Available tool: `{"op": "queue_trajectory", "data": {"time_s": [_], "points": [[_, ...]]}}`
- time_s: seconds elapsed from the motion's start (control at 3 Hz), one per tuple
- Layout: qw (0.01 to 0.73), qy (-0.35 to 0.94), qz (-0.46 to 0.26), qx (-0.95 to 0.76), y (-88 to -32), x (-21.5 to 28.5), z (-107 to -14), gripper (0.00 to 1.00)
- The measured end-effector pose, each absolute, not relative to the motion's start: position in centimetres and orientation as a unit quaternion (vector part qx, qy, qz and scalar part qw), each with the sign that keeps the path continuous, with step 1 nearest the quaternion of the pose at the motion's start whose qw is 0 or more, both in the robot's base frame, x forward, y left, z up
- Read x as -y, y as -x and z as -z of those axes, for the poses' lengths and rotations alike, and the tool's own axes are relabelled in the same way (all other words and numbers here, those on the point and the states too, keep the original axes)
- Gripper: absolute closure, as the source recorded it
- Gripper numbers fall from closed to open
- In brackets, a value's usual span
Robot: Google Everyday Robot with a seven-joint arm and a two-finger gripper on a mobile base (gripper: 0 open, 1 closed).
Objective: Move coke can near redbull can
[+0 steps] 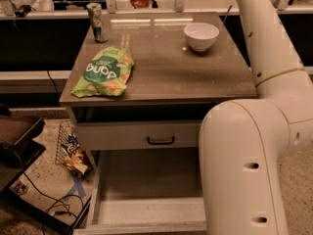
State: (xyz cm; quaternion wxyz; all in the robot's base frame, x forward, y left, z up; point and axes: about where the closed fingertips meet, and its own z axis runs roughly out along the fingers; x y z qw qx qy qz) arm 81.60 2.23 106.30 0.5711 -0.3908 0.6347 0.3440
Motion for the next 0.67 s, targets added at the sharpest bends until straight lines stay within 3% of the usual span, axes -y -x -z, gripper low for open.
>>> {"op": "queue_trajectory", "data": {"time_s": [0.33,0.67], "points": [[0.570,0.391,-0.346,-0.635,-81.7,-2.5,-106.1,1.00],[0.542,0.375,-0.389,-0.644,-83.4,-6.2,-102.8,1.00]]}}
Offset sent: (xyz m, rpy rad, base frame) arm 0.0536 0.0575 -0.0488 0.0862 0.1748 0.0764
